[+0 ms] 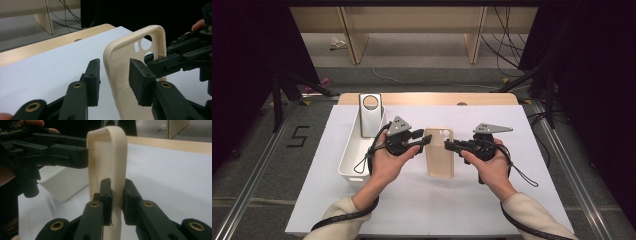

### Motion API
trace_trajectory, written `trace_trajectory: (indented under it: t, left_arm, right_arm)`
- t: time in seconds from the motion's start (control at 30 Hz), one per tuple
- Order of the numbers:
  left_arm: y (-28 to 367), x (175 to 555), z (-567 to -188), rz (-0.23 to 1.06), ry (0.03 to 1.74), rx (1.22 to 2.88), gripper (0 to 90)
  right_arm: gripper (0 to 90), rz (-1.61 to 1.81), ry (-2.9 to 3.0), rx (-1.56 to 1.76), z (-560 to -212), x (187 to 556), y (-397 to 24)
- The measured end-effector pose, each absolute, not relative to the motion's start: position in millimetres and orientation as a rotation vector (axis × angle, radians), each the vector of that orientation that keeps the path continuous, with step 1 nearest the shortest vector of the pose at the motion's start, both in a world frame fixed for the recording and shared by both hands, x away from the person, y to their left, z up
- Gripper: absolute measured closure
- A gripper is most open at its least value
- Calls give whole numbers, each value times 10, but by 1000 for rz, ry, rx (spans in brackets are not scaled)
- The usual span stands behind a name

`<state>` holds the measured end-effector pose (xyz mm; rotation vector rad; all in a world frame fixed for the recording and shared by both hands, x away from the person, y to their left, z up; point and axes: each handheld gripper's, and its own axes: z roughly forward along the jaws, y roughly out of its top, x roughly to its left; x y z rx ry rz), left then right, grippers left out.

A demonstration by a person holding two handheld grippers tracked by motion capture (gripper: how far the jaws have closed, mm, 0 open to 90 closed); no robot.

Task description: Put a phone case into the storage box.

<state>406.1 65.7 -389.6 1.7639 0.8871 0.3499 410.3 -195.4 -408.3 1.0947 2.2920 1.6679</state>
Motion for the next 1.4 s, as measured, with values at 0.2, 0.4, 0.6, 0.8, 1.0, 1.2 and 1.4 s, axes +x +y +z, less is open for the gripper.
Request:
trace_trajectory:
  t: [0.2, 0.4, 0.6, 0.8, 1.0, 1.2, 1.4]
  left_arm:
    - [648, 4078, -3901, 338, 925, 1730, 710]
    - [645, 4075, -3896, 344, 958, 1705, 804]
    - [644, 4047, -3883, 367, 961, 1693, 834]
    - [651, 4021, -3824, 408, 936, 1686, 844]
    - [710, 4032, -3796, 449, 932, 1683, 846]
    - [756, 4042, -3785, 480, 928, 1685, 846]
    - [762, 4037, -3774, 497, 909, 1694, 846]
  right_arm:
    - [809, 1665, 2292, 1091, -4084, 4102, -1951]
    - [810, 1663, 2287, 1086, -4084, 4103, -1954]
    - [808, 1640, 2297, 1064, -4086, 4093, -1932]
    - [750, 1593, 2298, 1024, -4061, 4080, -1913]
    - [578, 1549, 2297, 958, -4013, 4057, -1921]
    - [386, 1527, 2303, 910, -4010, 4046, -1963]
    - [264, 1504, 2317, 876, -4017, 3985, -2081]
